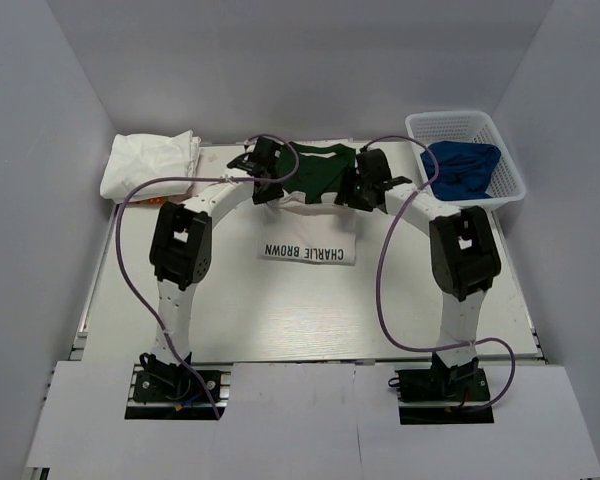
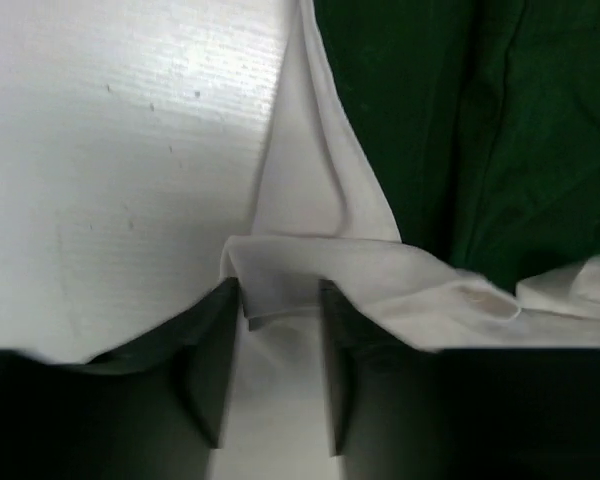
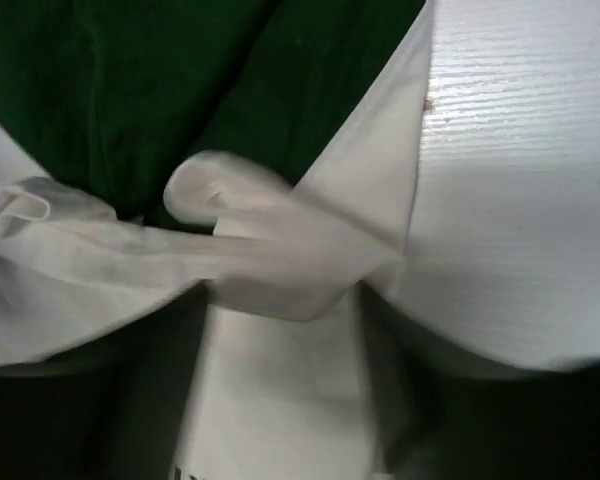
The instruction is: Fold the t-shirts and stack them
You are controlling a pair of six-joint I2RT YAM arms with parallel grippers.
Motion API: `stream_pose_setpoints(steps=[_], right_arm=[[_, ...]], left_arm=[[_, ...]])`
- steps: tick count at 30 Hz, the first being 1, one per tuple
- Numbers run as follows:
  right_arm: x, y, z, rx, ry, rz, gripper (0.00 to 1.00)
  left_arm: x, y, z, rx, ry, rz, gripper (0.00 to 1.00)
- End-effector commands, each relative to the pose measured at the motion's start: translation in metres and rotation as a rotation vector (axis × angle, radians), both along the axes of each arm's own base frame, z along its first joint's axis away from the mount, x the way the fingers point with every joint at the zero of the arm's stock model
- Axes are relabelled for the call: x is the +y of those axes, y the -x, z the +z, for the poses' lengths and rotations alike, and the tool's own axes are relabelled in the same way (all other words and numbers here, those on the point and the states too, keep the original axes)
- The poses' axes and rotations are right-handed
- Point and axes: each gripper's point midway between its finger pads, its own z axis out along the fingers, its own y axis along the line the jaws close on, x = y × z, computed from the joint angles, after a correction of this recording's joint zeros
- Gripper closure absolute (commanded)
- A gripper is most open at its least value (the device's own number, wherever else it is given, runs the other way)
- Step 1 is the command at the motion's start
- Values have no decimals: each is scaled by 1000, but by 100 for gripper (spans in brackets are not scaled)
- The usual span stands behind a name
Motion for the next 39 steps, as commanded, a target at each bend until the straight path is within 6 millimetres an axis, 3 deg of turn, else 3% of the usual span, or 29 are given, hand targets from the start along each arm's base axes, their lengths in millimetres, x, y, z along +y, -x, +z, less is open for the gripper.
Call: stream_pose_setpoints(steps=[1,2,3,4,5,6,9,10,11,14,15,16,17,18,19,21,22,24,25,28,36,38,39], right_arm=[[3,-27,19,-52,-18,27,20],[2,-26,26,-61,-14,33,10],[8,-22,29,-64,-28,74,10],[11,-17,31,-67,-34,93,10],[10,-11,26,-64,-25,114,10],[17,-7,48,-121,-57,170,10],[36,22,55,-128,-144,289,10],[41,35,48,-103,-165,332,10],[43,45,50,-100,-173,350,10],[50,66,42,-67,-202,383,10],[48,73,39,-43,-201,373,10],[36,85,19,-9,-161,333,10],[33,88,26,-29,-167,309,10],[28,92,22,-25,-160,290,10],[15,113,3,28,-155,265,10],[9,117,8,-2,-168,235,10],[1,135,-5,30,-163,224,10],[-1,145,0,0,-188,227,10],[-5,153,-8,15,-186,223,10],[-12,158,-11,-1,-178,217,10],[-17,150,-29,18,-156,188,10],[-14,148,-33,32,-163,185,10],[-14,148,-37,47,-163,179,10]], left_arm=[[8,-22,33,-60,7,27,43],[7,-25,43,-73,13,27,37],[12,-25,42,-64,8,36,33],[16,-20,48,-67,1,42,18],[18,-16,51,-67,1,42,9],[20,-12,54,-67,1,42,0],[29,12,63,-74,4,42,0],[36,29,45,-29,-8,51,0],[39,37,60,-57,17,66,0],[48,72,41,-1,20,65,0],[50,91,34,22,37,48,0],[49,95,33,15,54,38,0],[46,114,18,58,63,10,0],[41,122,15,64,71,-9,0],[41,127,17,61,86,-19,0],[32,146,-2,114,141,-66,0],[30,151,-7,126,155,-77,0],[24,158,-18,140,192,-105,4],[21,157,-20,142,204,-113,6],[19,157,-31,154,205,-127,11],[24,152,-50,176,203,-117,21],[22,152,-51,170,210,-134,27],[22,153,-55,180,206,-133,34]])
